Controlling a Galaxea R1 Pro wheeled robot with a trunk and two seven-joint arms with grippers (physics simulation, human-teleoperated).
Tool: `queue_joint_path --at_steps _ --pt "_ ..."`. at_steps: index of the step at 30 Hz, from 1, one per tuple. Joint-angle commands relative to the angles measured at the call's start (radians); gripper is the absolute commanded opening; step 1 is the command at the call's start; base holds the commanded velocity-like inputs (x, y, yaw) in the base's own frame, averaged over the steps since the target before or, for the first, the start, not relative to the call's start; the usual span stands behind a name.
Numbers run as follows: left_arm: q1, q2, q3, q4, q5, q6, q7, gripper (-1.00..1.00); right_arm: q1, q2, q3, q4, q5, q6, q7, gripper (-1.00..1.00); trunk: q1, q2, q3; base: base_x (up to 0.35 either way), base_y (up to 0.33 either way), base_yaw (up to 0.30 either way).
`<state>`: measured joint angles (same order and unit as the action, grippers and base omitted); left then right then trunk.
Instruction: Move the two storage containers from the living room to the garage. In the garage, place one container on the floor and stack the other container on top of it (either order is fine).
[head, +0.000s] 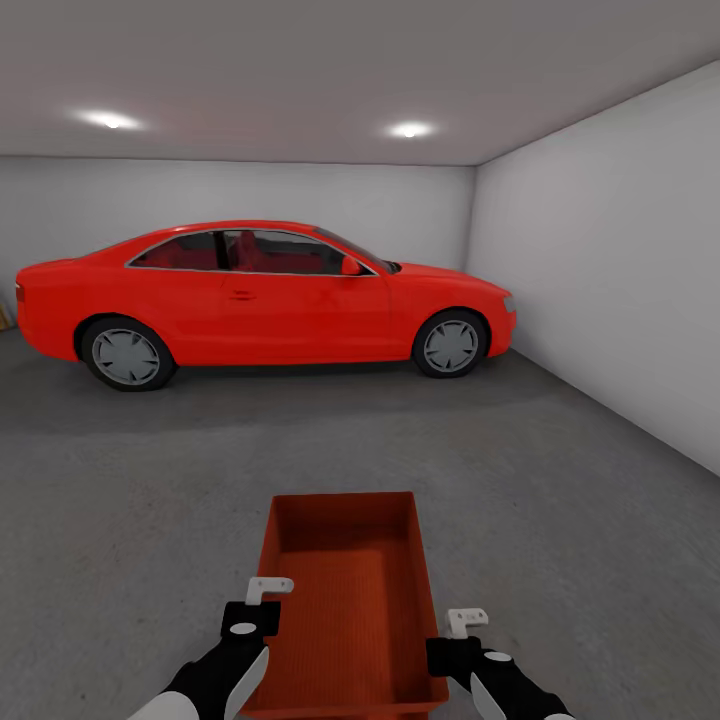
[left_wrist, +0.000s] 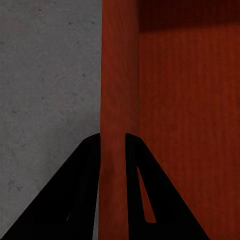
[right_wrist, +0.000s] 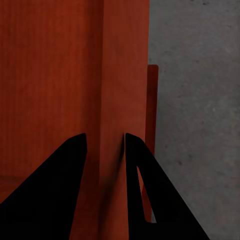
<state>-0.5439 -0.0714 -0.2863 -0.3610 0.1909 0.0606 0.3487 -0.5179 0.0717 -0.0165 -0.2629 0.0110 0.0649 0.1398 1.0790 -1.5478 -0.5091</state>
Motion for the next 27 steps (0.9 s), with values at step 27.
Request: queue_joint_path --at_steps 27 --pt "0.0 0.001 -0.028 0.002 0.037 0.005 0.007 -1.0 -0.001 -0.001 0.004 -0.019 -0.006 -0.078 0.006 -1.0 0.0 -0.001 -0.001 -0.129 0.0 0.0"
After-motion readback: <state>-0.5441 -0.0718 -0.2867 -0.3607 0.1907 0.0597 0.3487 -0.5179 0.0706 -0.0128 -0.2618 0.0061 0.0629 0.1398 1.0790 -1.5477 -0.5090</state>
